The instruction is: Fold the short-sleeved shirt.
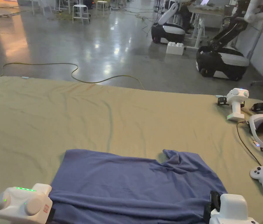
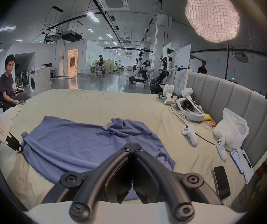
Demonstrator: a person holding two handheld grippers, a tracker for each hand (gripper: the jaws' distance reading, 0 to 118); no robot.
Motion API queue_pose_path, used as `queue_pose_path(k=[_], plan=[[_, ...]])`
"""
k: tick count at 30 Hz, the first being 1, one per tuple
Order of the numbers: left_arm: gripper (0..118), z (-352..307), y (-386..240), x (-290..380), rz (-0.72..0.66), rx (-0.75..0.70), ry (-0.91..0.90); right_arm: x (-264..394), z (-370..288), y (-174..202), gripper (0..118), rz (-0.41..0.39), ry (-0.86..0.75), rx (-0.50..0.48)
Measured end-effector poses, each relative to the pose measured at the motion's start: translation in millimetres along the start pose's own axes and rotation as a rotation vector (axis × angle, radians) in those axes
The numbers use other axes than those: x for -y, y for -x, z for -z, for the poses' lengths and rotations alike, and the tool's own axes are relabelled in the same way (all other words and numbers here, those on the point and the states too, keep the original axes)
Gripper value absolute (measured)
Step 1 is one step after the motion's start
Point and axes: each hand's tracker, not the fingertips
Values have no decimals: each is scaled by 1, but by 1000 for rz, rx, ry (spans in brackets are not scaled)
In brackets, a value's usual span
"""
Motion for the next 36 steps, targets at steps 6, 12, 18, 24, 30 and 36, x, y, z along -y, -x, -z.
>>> queue_pose_path(k=[6,12,18,24,30,36], plan=[[10,-1,18,13,-24,23,-42,7,21,-41,15,-1,237,33],[10,-15,30,21,-55,43,-93,31,54,-78,62,-32,479,-6],[10,-31,20,29,-64,46,-113,55,95,-88,62,15,617,-54],[10,-36,13,33,-70,50,-110,69,114,-82,37,50,679,-52],[10,-38,14,35,-81,54,-118,65,112,-75,3,26,686,-75],[10,-67,19,38,-112,78,-213,32,74,-85,3,44,569,-46]])
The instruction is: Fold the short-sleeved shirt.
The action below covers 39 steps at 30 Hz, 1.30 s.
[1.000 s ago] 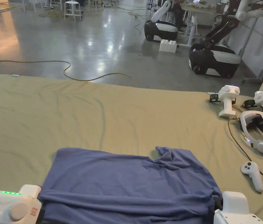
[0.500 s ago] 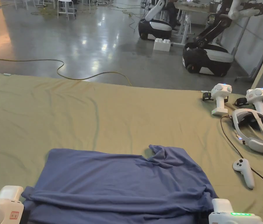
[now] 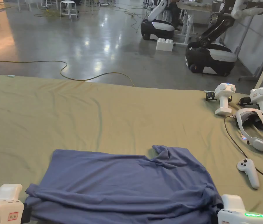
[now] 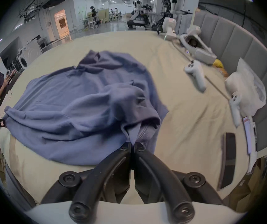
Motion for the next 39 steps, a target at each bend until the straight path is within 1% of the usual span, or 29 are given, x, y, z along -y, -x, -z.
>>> queue_pose_path(k=[2,4,5,7,12,13,14,15,18,22,25,27,28,30,31,32,34,37,39], plan=[[10,-11,4,-3,-10,20,-25,-3,-18,-5,2,12,-43,-20],[10,-23,8,-2,-11,31,-46,-1,-31,-12,3,12,-38,-28],[10,-29,9,-1,-10,30,-50,1,-39,-11,3,-4,-51,-23],[10,-40,14,4,-7,32,-64,7,-54,-9,3,-72,-61,15],[10,-56,29,32,-30,67,-58,39,-79,-13,3,-77,-26,3],[10,-56,30,39,-32,71,-35,48,-81,-11,3,-114,1,22],[10,-54,31,48,-29,67,-21,58,-82,-9,3,-136,16,38],[10,-52,31,57,-15,63,0,67,-80,-9,3,-140,47,41],[10,-36,32,83,15,36,72,95,-68,-8,3,-132,108,41],[10,-9,39,109,-23,12,147,125,-45,-7,3,-132,166,49],[10,-6,41,113,-55,19,118,132,-36,-4,3,-136,143,61],[10,-7,41,108,-60,21,124,127,-38,0,9,-150,136,77],[10,-7,41,106,-59,21,124,124,-39,2,23,-154,139,90],[23,-10,37,100,-57,13,125,117,-44,2,53,-153,131,134],[31,-13,35,97,-55,4,113,111,-50,2,60,-142,90,162],[38,-16,34,92,-48,-7,89,105,-57,1,61,-124,44,154],[43,-24,30,83,-59,6,16,90,-70,1,64,-80,-33,148],[44,-37,22,62,-74,46,-112,61,-93,11,64,-40,-179,124],[44,-46,11,48,-61,42,-205,43,-104,23,64,-33,-293,109]])
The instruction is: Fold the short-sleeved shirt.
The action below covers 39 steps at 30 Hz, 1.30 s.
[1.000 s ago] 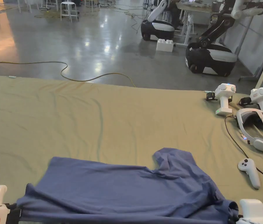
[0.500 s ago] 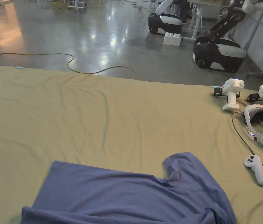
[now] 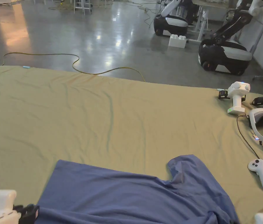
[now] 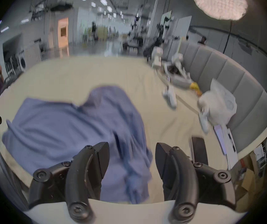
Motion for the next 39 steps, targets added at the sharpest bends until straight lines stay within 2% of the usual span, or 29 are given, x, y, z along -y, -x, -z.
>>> queue_pose_path(k=[6,10,12,13,14,15,16,19,22,28,34,39], plan=[[44,-22,-44,-48,71,-1,-312,-59,-13,44,64,54,-339,-39],[44,-38,-72,-73,149,-77,-522,-91,-20,79,62,67,-520,-44],[43,-42,-83,-84,163,-106,-575,-104,-22,93,54,82,-578,-79],[42,-44,-88,-89,170,-114,-593,-109,-23,100,43,85,-592,-76],[36,-46,-91,-93,173,-118,-614,-113,-23,106,24,83,-605,-63],[21,-47,-94,-95,173,-117,-620,-116,-24,110,16,82,-616,-52],[10,-48,-97,-97,176,-115,-633,-119,-24,115,15,83,-628,-46],[1,-50,-100,-100,144,-81,-654,-122,-25,118,2,83,-648,-69],[0,-52,-100,-95,121,-75,-690,-123,-24,121,0,76,-665,-52],[0,-25,-84,-99,145,-104,-602,-125,-15,121,0,87,-636,-70],[0,67,-36,-122,106,-114,-216,-120,6,118,0,37,-556,-79],[0,154,0,-143,52,-37,100,-109,30,112,0,5,-469,-65]])
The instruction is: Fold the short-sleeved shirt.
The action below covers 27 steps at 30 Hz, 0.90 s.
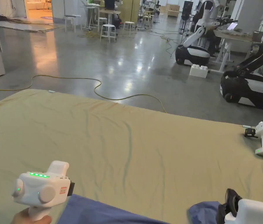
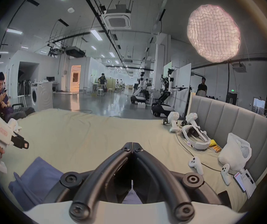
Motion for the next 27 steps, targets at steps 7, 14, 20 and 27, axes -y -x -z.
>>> queue_pose_path(k=[7,14,20,27], plan=[[59,69,17,-17,-82,54,191,36,19,-14,0,-28,135,54],[59,95,-1,-16,-38,56,264,60,29,-25,0,-17,229,74],[14,88,-33,6,173,-66,174,66,37,-38,0,5,271,85],[6,61,-30,13,95,-4,136,59,84,-76,23,25,410,70]])
